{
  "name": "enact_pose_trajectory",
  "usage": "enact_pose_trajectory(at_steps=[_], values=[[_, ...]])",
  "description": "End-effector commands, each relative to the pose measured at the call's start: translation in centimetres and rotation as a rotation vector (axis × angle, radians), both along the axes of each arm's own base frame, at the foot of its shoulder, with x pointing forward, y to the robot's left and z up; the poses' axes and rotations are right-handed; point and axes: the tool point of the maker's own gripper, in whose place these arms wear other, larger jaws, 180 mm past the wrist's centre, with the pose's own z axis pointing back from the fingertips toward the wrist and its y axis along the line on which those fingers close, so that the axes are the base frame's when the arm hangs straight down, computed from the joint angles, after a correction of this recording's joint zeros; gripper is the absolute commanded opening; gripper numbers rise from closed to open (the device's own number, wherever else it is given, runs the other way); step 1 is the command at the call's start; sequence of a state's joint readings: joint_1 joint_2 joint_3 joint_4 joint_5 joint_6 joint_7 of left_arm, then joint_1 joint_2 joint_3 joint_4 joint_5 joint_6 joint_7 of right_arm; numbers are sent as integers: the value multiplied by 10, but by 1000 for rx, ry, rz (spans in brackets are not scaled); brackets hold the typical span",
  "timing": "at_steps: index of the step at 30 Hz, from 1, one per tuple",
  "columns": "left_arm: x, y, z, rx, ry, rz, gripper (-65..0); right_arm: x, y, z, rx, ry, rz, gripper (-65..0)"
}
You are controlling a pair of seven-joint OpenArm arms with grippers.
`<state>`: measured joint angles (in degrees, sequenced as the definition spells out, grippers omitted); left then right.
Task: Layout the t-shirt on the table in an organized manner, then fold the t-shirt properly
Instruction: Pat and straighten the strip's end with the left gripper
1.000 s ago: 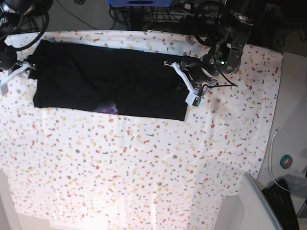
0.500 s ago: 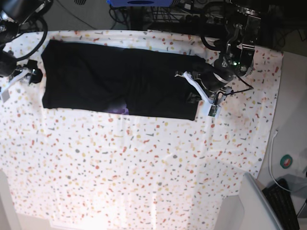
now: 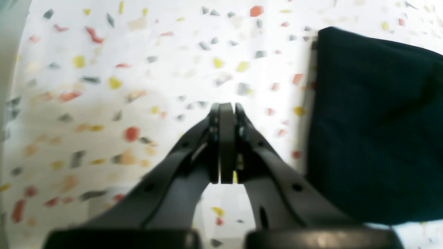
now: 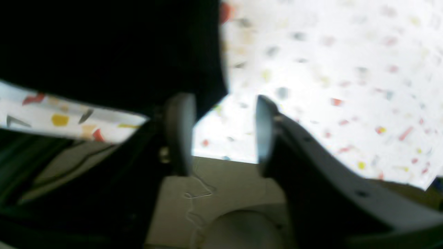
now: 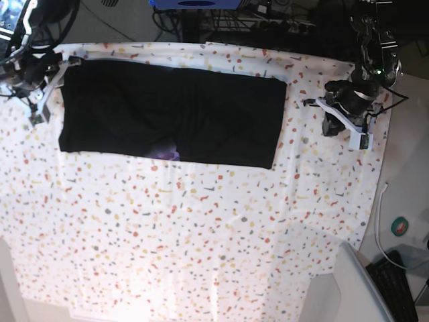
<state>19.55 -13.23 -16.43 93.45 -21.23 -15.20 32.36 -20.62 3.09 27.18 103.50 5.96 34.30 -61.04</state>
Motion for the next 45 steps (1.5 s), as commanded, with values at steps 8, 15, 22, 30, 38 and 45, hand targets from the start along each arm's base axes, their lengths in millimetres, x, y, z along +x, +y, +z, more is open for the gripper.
enact_pose_trajectory(at_steps=[8,15,22,30,38,45], values=[[7,-96,1,-107,-25,-212,-650,-13,3,-4,-57,35,27,-342],[3,-131,-38,-156,78,-272,-650,-27,4,-9,-59,71,27,-330],[-2,-128,-60,-151,140,-267,-650,-48,8,-29,-26,146,19,-330],[-5,-118,-68,-28,158,-310,-650,-49,13,-42,11,137,12,-330],[-4,-113,-69,-12,157,-305,-650,-44,15,-48,31,118,9,-332],[-4,-112,-69,-10,159,-304,-650,-39,5,-48,12,118,15,-521]])
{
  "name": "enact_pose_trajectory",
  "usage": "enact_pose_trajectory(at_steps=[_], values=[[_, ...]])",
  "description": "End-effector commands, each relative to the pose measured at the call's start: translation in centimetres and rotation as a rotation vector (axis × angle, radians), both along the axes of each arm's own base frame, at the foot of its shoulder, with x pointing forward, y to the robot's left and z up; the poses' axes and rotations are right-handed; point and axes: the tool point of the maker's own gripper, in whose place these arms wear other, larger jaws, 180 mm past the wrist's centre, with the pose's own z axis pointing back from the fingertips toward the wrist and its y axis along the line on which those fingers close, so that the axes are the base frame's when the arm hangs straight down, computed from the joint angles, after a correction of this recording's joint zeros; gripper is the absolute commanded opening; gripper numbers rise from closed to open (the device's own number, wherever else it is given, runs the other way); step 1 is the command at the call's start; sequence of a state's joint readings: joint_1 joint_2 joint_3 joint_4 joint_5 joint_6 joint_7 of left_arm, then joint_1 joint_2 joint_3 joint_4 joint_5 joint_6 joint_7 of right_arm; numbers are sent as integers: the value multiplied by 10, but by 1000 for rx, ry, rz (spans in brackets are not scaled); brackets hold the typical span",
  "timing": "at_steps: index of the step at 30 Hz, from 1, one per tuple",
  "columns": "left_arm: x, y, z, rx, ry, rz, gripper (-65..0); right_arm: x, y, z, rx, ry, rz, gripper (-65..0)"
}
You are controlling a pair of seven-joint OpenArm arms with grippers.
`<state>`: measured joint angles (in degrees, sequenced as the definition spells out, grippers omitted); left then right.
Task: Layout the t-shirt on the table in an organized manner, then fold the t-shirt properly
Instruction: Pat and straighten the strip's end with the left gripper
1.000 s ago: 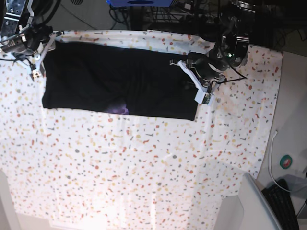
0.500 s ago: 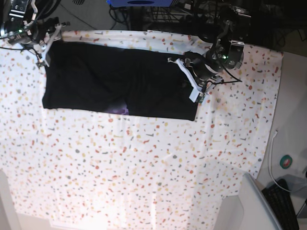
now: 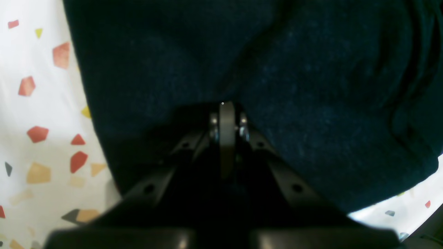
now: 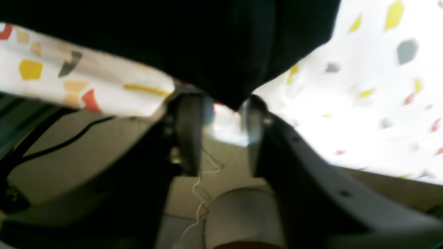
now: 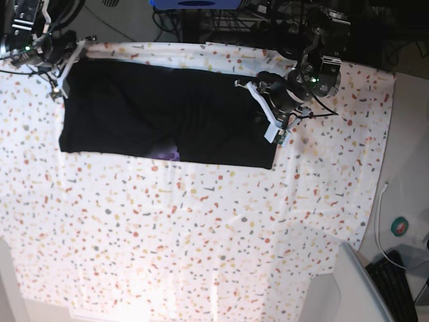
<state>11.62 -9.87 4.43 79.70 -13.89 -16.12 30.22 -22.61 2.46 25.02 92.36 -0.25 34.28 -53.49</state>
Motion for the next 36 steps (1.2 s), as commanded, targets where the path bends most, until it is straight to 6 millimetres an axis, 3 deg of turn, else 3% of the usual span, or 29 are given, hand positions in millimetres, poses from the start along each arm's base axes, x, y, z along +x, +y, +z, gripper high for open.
enact_pose_trajectory(at_steps=[1,6,9,20,25,30,33,36], values=[[2,9,0,38,-2,7,-650,0,-6,1,-13,-1,-3,-546],[2,10,0,40,-2,7,-650,1,-16,-1,-28,8,-2,-579],[2,11,0,41,-2,7,-650,1,-17,0,-30,8,0,-650],[1,15,-6,47,17,13,-650,7,-20,1,-37,0,-3,-650],[2,15,-6,48,17,14,-650,2,-39,3,-164,50,34,-650],[5,15,-5,48,11,13,-650,4,-67,12,-240,42,-71,-450],[5,14,-4,42,10,16,-650,7,-80,23,-272,14,-109,-447],[7,13,-2,39,3,15,-650,25,-75,41,-252,-80,-118,-447]])
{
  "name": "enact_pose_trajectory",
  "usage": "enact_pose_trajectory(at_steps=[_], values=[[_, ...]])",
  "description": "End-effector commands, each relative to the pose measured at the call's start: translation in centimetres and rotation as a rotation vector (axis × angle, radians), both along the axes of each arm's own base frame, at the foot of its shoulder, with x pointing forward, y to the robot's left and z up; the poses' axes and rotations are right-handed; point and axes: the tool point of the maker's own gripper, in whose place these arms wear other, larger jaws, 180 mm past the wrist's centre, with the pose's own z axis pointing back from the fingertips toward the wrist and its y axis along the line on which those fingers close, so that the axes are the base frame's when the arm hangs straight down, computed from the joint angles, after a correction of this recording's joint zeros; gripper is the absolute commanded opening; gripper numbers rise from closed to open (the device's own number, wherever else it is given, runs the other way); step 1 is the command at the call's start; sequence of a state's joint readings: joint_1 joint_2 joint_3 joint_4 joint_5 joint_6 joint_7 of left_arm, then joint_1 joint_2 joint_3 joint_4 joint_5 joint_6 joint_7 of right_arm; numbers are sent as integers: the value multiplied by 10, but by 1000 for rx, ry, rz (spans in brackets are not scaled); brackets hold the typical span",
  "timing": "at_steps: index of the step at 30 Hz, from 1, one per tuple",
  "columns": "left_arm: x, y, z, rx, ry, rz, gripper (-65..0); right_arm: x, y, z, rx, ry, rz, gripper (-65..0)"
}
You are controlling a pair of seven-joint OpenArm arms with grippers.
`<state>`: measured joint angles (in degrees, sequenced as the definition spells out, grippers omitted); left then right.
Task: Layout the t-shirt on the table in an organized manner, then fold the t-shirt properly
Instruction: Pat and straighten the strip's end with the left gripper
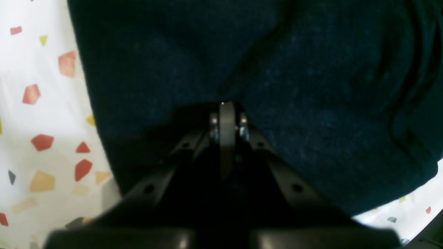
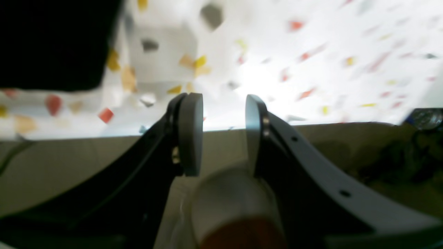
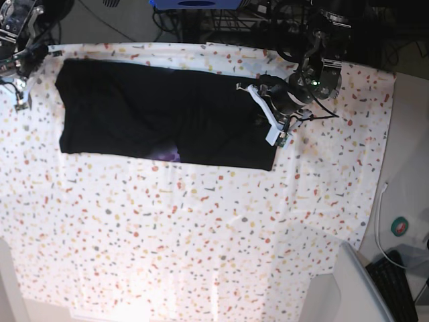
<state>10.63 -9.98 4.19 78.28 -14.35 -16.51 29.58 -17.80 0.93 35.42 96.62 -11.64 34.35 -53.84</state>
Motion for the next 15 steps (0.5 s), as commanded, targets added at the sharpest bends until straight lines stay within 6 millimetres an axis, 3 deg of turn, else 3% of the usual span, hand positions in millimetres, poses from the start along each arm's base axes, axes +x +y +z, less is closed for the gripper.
enact_pose_trajectory(at_steps=[1,4,8,12,15], values=[[2,10,2,45,-1,6,-650,15,2,12,9,-69,3,-443],[11,5,17,36,-48,-3,-650,38,21,20,127,-186,-6,-416],[19,1,31,30,-89,-9,-650,73,35,34,284,-329,-60,-242],[21,-1,40,25,-116,-14,-650,89,29,45,420,-413,-188,-227],[20,13,50,32,-141,30,-650,86,26,40,544,-404,-258,-225]])
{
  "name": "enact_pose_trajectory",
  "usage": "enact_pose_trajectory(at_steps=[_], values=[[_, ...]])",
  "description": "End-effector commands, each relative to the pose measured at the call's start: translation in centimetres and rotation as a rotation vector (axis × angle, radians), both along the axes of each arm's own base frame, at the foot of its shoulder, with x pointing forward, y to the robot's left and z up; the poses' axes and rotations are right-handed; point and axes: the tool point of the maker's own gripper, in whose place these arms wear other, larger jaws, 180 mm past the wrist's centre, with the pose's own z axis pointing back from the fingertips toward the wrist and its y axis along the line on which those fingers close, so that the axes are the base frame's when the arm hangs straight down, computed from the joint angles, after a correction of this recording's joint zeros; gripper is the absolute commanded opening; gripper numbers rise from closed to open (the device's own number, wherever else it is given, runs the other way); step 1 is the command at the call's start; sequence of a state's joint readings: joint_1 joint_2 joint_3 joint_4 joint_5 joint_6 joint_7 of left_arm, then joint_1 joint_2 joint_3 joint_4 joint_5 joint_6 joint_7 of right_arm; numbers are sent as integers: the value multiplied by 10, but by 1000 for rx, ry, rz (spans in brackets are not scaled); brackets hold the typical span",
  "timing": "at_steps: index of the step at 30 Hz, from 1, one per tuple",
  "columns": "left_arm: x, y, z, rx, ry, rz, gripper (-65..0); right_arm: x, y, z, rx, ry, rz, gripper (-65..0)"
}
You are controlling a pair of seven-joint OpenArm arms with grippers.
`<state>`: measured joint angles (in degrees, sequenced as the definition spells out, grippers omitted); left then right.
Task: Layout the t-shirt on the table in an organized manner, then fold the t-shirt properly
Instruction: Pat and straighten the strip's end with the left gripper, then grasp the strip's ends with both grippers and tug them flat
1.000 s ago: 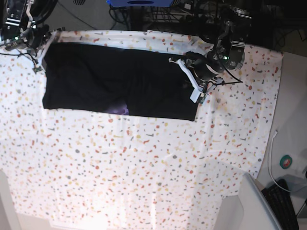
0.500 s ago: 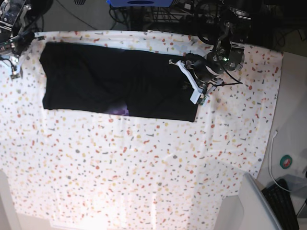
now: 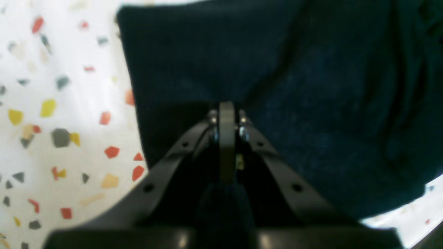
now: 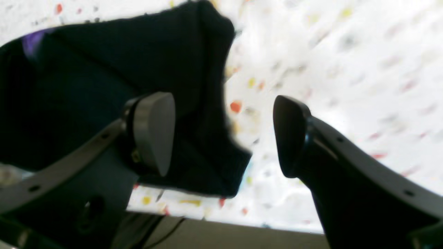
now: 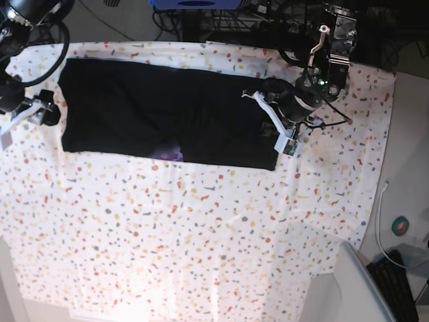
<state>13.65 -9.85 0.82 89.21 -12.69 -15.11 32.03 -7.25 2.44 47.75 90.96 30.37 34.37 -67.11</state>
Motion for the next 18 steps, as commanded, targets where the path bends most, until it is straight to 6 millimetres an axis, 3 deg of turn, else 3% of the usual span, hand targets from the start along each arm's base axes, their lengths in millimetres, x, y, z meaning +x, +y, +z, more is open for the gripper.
enact_pose_trajectory(at_steps=[1,7,11,14,18], values=[[6,9,12,-1,-43,19,-650,5,-12,8,1,-30,-2,-224],[11,65,18,43,-64,159,-650,4,-10,-3,205,-36,-21,-222],[6,101,14,69,-48,251,-650,6,-23,-12,294,-22,-66,-206],[2,111,10,69,-35,260,-650,7,-31,-18,324,-4,-90,-204],[-9,118,-1,50,2,246,-650,8,-25,-22,326,-21,-17,-201]])
